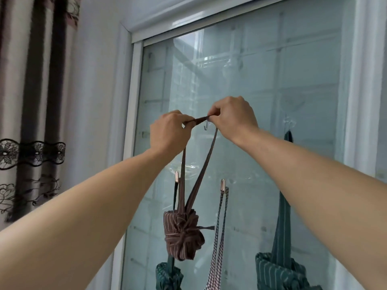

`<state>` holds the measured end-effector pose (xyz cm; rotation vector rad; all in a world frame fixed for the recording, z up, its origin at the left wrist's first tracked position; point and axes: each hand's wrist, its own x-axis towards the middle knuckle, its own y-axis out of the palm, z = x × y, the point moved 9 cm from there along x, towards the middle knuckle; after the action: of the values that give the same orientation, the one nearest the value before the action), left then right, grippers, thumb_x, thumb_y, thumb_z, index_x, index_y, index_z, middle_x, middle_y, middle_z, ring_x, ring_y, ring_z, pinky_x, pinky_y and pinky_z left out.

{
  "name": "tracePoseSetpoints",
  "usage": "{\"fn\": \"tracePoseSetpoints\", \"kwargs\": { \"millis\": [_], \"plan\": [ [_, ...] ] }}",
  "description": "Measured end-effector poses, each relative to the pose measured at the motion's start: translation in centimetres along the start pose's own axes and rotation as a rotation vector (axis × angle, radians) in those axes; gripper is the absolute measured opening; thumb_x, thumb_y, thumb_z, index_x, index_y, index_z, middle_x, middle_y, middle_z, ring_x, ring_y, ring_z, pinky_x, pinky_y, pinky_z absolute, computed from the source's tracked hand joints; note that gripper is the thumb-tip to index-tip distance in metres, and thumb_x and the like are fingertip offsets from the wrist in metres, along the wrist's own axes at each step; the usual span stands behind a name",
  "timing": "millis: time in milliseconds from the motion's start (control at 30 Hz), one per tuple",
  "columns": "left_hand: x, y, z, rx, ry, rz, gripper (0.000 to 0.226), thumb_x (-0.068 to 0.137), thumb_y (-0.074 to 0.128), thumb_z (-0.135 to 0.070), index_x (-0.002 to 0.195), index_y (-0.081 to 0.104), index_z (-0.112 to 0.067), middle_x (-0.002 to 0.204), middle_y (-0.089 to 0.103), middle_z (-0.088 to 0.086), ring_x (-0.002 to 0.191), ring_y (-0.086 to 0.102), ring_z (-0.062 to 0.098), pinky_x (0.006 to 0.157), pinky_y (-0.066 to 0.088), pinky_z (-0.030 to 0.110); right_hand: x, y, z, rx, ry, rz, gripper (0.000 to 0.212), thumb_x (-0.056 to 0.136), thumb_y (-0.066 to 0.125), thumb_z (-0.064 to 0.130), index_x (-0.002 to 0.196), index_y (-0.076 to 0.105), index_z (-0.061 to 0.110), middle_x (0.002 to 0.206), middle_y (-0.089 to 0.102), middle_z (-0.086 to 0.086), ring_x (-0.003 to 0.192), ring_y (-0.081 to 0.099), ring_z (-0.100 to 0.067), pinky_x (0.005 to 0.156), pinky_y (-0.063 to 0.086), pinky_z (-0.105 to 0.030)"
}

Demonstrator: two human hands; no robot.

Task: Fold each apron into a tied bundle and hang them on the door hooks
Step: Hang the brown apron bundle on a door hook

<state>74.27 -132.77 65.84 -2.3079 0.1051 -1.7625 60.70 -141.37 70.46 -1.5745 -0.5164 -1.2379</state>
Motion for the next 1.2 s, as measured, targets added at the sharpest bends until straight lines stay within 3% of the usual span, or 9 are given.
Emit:
{"fn": "tracePoseSetpoints", "kwargs": {
  "millis": [133,300,500,633,733,867,1000,1133,1200],
  "plan": [
    [0.4,2.8,0.8,-0.027,-0.066,0.095,0.020,0.098,0.059,-0.042,0.103,0.078,-0.038,0.096,0.070,-0.013,0.083,0.059,0.014,0.056,0.038,0.025,0.0,1.2,0.8,-0.180,-0.105,0.054,0.017,0.093,0.064,0.021,0.098,0.079,0.026,0.103,0.072,0.003,0.097,0.064,-0.025,0.072,0.036,-0.028],
    [-0.1,4.2,2.0,-0.190,-0.127,0.113,0.006,0.092,0.070,-0.037,0.092,0.073,-0.032,0.080,0.069,-0.019,0.085,0.067,0.011,0.072,0.055,0.032,-0.5,2.5,1.4,-0.318,-0.199,0.124,0.016,0.094,0.063,0.018,0.100,0.077,0.022,0.104,0.069,0.001,0.102,0.062,-0.025,0.072,0.040,-0.029],
    [-1.5,6.1,2.2,-0.407,-0.182,0.316,0.014,0.083,0.082,-0.028,0.077,0.069,-0.029,0.079,0.075,-0.007,0.078,0.072,0.013,0.081,0.061,0.040,-0.6,2.6,1.8,-0.362,-0.097,0.243,0.010,0.089,0.070,0.017,0.098,0.070,0.016,0.095,0.065,-0.006,0.081,0.055,-0.028,0.067,0.040,-0.030],
    [-2.8,6.4,1.4,-0.430,-0.250,0.468,0.013,0.078,0.087,-0.028,0.077,0.074,-0.026,0.077,0.077,0.001,0.081,0.075,0.020,0.078,0.062,0.042,-1.1,2.4,1.9,-0.321,-0.030,0.333,0.031,0.078,0.087,0.036,0.090,0.067,0.016,0.086,0.057,-0.003,0.077,0.055,-0.029,0.068,0.041,-0.031],
    [-3.6,5.5,1.5,-0.395,-0.256,0.497,0.016,0.076,0.088,-0.031,0.086,0.078,-0.023,0.080,0.077,0.001,0.079,0.074,0.016,0.078,0.063,0.037,-1.7,1.9,1.6,-0.291,-0.015,0.316,0.040,0.076,0.086,0.046,0.071,0.058,0.017,0.072,0.050,-0.001,0.070,0.054,-0.028,0.064,0.039,-0.031],
    [-5.7,4.8,1.9,-0.391,-0.321,0.599,0.032,0.078,0.086,-0.037,0.103,0.078,-0.017,0.093,0.078,-0.002,0.087,0.074,0.013,0.076,0.063,0.030,-2.3,1.6,0.8,-0.175,0.027,0.275,0.024,0.079,0.086,0.030,0.087,0.070,0.013,0.087,0.063,-0.007,0.076,0.060,-0.030,0.064,0.043,-0.029],
    [-9.8,5.9,2.1,-0.233,-0.310,0.779,0.043,0.079,0.081,-0.049,0.111,0.075,-0.022,0.105,0.073,-0.011,0.090,0.066,0.006,0.078,0.050,0.023,-3.2,2.2,-0.4,-0.134,0.056,0.268,0.020,0.079,0.083,0.014,0.078,0.063,0.010,0.082,0.063,-0.008,0.064,0.056,-0.025,0.051,0.038,-0.024],
    [-11.8,6.2,2.9,-0.242,-0.370,0.772,0.037,0.079,0.082,-0.046,0.103,0.076,-0.020,0.099,0.076,-0.005,0.083,0.071,0.008,0.070,0.057,0.022,-3.9,2.0,-0.9,-0.099,0.041,0.254,0.024,0.085,0.080,0.018,0.104,0.069,0.008,0.104,0.065,-0.012,0.088,0.064,-0.033,0.078,0.057,-0.037],
    [-12.0,5.7,2.8,-0.256,-0.380,0.740,0.033,0.080,0.082,-0.045,0.102,0.076,-0.021,0.096,0.076,-0.006,0.084,0.073,0.009,0.069,0.059,0.022,-4.1,1.7,-1.0,-0.097,0.031,0.248,0.019,0.087,0.074,0.015,0.105,0.070,0.008,0.106,0.067,-0.011,0.088,0.064,-0.032,0.080,0.058,-0.037]
  ]
}}
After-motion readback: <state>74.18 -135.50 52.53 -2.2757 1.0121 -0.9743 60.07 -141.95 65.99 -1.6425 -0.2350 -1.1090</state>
